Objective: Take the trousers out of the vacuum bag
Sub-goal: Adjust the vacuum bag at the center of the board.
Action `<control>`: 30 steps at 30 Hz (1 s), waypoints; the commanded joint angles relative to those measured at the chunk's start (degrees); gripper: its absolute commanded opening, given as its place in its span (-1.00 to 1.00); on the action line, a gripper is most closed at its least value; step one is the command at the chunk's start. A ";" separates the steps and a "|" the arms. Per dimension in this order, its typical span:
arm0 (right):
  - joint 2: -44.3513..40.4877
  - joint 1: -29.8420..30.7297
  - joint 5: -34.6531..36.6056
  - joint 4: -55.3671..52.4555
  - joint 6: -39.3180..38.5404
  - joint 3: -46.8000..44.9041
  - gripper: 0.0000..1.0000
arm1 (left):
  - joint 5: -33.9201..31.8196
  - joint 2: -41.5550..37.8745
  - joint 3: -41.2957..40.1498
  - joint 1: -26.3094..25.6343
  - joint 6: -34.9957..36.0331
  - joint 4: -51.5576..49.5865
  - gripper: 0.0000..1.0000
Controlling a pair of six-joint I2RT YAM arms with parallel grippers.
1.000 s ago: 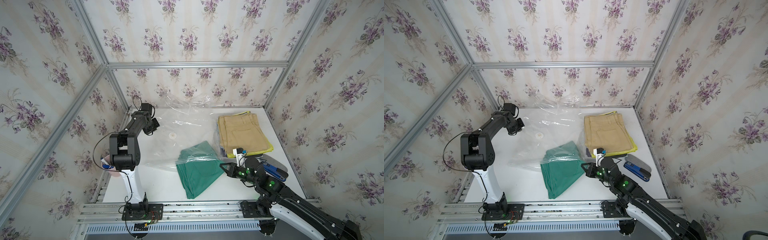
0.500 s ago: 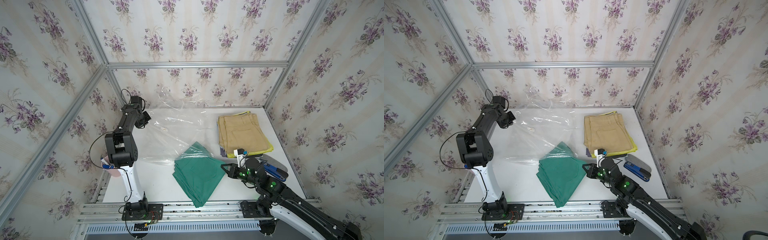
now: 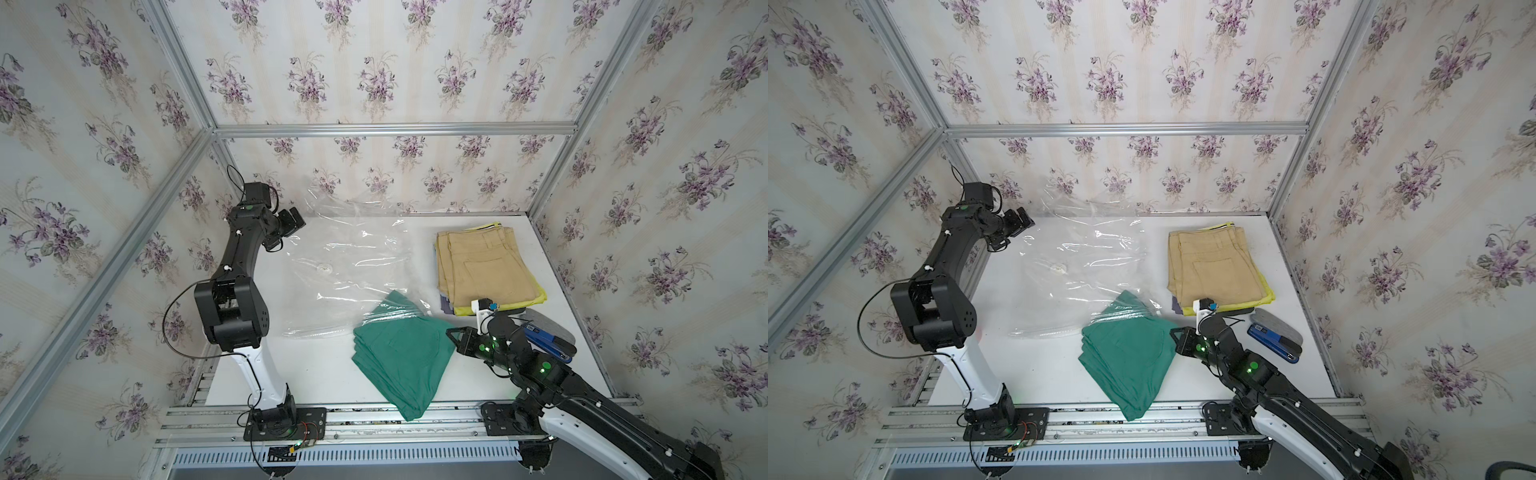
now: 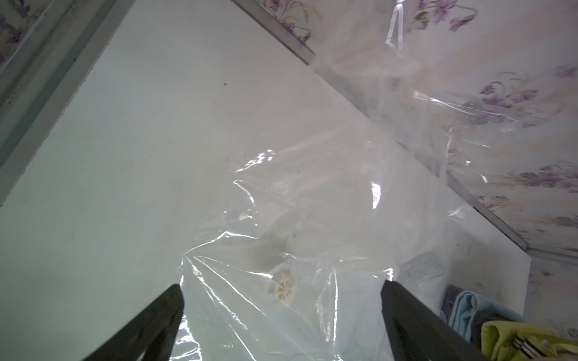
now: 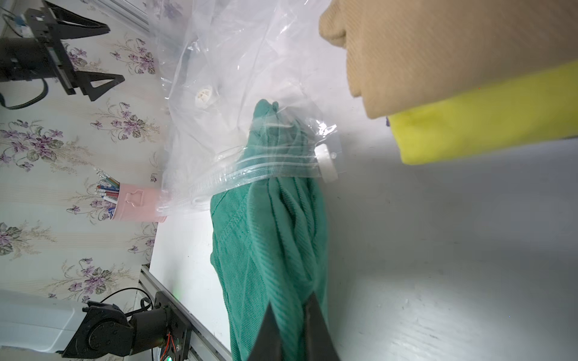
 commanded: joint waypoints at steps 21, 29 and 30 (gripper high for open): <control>3.79 -0.06 0.63 6.51 2.03 -0.44 -1.00 | -21.81 -46.96 -42.11 -54.28 -3.87 1.49 1.00; 5.14 -0.18 0.25 5.72 2.75 1.62 -1.00 | -40.77 -42.54 -41.95 -82.18 -15.68 -2.85 1.00; 5.29 -0.17 0.32 5.00 3.13 2.15 -1.00 | -41.96 -40.32 -40.98 -84.46 -16.79 -2.88 1.00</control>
